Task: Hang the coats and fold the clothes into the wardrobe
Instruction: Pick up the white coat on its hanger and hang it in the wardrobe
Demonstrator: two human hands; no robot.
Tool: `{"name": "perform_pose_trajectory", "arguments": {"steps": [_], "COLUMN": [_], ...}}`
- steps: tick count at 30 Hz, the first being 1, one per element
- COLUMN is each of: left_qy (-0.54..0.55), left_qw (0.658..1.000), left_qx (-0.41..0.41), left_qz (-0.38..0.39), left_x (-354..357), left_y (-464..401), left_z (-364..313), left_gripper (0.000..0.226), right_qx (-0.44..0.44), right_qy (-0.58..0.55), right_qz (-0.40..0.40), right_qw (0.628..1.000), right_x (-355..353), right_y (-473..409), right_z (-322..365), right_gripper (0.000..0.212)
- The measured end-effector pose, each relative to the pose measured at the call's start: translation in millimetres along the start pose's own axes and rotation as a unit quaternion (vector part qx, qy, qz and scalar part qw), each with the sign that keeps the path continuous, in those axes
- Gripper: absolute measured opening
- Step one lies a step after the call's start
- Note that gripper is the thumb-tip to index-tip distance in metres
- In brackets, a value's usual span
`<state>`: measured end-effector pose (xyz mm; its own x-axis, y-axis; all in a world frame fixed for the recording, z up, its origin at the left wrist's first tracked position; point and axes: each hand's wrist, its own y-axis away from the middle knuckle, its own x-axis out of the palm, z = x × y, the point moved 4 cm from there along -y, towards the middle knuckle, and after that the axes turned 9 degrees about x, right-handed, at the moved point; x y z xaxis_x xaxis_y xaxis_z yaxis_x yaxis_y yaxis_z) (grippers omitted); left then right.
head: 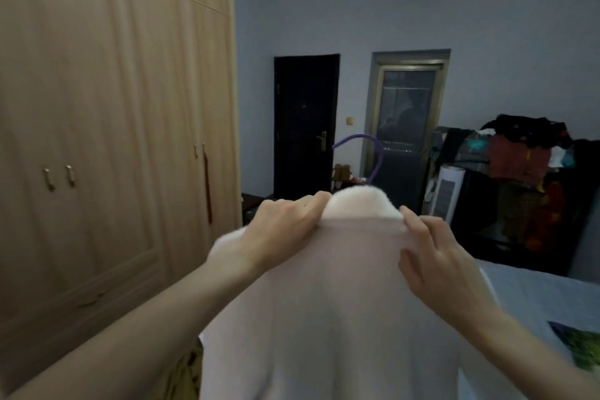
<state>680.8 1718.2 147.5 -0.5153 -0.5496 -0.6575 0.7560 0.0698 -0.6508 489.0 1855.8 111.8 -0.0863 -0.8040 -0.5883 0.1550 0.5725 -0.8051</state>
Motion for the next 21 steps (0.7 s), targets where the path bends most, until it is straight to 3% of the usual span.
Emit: {"name": "perform_pose_trajectory", "arguments": {"steps": [7, 13, 21], "left_qy": [-0.133, -0.206, -0.210], "left_qw": [0.988, 0.971, 0.962], "left_qx": [-0.039, -0.081, -0.123], "left_qz": [0.069, 0.095, 0.124], "left_x": [-72.5, -157.6, -286.0], "left_y": [73.9, 185.1, 342.1], "left_z": [73.8, 136.8, 179.0], "left_gripper": [0.025, 0.035, 0.074], "right_qx": [-0.087, -0.180, -0.248], "right_qy": [-0.009, -0.017, -0.128], "right_qz": [-0.029, -0.085, -0.074], "right_qw": [0.996, 0.980, 0.957], "right_x": [31.9, 52.8, 43.7], "right_y": [-31.4, -60.2, -58.0], "right_z": [93.5, 233.4, 430.1], "right_gripper": [0.055, 0.045, 0.052]}}
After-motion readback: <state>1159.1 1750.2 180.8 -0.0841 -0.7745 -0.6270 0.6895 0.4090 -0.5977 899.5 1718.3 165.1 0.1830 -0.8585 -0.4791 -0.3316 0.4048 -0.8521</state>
